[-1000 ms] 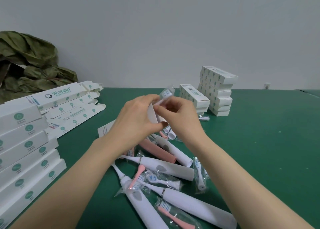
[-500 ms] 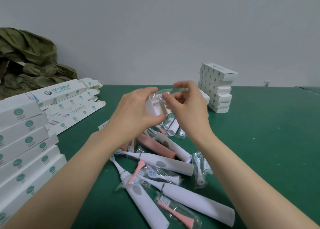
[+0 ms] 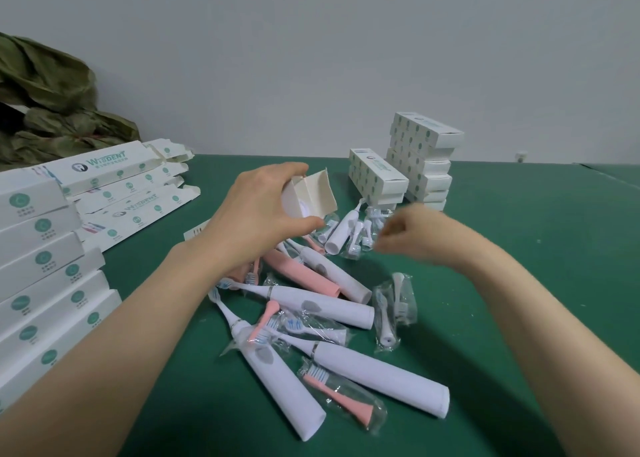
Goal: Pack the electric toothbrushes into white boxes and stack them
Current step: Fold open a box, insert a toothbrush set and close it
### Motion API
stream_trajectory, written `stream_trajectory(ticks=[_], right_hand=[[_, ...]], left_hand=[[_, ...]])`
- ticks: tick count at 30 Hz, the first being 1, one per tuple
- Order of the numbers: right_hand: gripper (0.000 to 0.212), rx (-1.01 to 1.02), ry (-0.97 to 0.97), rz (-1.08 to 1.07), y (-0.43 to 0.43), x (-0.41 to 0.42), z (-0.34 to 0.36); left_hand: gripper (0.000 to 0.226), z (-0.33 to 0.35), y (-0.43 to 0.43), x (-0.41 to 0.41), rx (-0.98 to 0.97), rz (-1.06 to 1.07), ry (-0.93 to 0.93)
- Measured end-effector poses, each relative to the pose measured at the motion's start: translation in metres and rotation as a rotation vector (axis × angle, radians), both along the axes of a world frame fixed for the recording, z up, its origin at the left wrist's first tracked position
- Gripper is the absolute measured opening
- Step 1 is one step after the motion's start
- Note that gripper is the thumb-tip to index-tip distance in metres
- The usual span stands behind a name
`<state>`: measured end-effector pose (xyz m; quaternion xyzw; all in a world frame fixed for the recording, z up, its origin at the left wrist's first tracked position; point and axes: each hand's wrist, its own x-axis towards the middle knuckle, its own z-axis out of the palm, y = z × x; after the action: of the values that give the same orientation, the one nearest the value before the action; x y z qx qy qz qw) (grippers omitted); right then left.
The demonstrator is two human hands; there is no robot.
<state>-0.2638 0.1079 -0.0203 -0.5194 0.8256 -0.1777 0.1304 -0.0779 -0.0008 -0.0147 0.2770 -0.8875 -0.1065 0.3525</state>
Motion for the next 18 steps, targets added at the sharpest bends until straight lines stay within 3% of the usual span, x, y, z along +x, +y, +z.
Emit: stream_trajectory(ticks=[2,4,10,14,18], right_hand=[[0.050,0.347,0.118,-0.030,0.008,-0.003,-0.014],[0.058,0.379,0.105,-0.032,0.011,0.002,-0.025],[0.019,0.187,-0.044,-0.022,0.007,0.010,-0.036],[0.012,-0.101,-0.229,-0.077,0.012,0.000,-0.018],[0.010,-0.675,-0.744,0.011,0.014,0.012,0.023]], left_hand=[[0.073,-0.001,0.000,0.000,0.007,-0.005,-0.003],[0.072,-0.003,0.000,-0.001,0.010,-0.014,-0.006],[0.069,-0.004,0.000,0.000,-0.009,-0.017,-0.002],[0.068,-0.003,-0.001,0.000,-0.006,-0.018,0.002],[0.069,-0.005,0.000,-0.001,0.003,-0.014,0.002]])
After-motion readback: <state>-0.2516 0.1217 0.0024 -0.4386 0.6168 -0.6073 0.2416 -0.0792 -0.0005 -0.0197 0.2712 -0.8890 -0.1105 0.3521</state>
